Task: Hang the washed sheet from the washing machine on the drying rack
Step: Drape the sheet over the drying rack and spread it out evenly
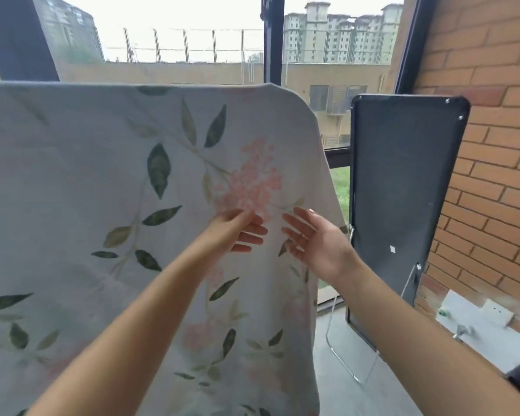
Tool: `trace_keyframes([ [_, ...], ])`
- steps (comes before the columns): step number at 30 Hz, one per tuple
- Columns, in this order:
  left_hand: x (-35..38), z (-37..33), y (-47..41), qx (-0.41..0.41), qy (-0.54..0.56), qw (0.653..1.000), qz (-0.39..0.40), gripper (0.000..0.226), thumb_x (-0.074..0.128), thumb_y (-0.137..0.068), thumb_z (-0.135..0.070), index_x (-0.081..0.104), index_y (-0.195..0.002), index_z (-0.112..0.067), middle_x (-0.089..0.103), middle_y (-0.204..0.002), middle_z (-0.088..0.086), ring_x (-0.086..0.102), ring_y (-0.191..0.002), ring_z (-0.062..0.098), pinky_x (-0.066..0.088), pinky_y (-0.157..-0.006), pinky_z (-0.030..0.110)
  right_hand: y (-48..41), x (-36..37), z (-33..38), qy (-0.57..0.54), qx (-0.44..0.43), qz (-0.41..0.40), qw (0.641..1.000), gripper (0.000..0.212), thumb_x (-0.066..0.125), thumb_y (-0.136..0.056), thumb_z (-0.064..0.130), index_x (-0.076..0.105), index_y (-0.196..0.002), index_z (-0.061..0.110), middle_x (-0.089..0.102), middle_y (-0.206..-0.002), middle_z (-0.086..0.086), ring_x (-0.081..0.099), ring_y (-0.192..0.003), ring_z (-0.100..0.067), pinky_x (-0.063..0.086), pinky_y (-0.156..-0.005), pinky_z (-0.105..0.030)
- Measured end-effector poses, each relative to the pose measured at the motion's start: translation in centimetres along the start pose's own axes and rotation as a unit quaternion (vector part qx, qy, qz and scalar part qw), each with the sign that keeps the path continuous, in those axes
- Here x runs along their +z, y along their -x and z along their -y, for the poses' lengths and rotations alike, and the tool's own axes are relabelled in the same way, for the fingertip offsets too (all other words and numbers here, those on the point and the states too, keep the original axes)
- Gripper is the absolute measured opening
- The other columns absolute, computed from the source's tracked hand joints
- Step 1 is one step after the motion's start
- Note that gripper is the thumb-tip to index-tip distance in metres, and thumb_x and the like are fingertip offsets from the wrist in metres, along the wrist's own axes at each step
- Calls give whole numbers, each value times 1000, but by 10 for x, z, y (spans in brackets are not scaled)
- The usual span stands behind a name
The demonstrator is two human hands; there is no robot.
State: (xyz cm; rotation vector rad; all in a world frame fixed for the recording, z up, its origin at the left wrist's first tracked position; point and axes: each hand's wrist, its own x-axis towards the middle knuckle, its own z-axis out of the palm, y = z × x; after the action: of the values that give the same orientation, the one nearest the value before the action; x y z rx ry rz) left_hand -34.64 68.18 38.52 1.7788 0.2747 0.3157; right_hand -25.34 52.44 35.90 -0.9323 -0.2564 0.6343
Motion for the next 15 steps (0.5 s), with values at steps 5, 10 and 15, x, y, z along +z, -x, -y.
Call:
trace_keyframes([
  [5, 0, -54, -16, 89, -59, 994, 3, 26, 43, -100, -28, 63, -88, -15, 70, -89, 3, 65, -77, 15, 50, -72, 29, -7, 9, 39, 32, -63, 6, 997, 22, 40, -100, 30, 59, -107, 20, 68, -104, -1, 61, -89, -18, 46, -78, -33],
  [10, 24, -85, -51, 252, -269, 926, -86, 15, 56, -93, -27, 69, -91, -20, 69, -90, -2, 65, -78, 14, 53, -68, 29, -34, -23, 70, 63, -103, -50, 991, 22, 38, -101, 26, 57, -107, 18, 67, -102, 0, 61, -92, -18, 47, -76, -33],
  [15, 73, -93, -103, 436, -533, 715, -122, 19, 51, -91, -22, 69, -87, -16, 66, -97, 1, 57, -95, 24, 43, -81, 35, -81, -85, 80, 157, -85, -144, 973, 15, 43, -99, 19, 58, -97, 18, 63, -97, -1, 57, -83, -16, 43, -71, -33],
])
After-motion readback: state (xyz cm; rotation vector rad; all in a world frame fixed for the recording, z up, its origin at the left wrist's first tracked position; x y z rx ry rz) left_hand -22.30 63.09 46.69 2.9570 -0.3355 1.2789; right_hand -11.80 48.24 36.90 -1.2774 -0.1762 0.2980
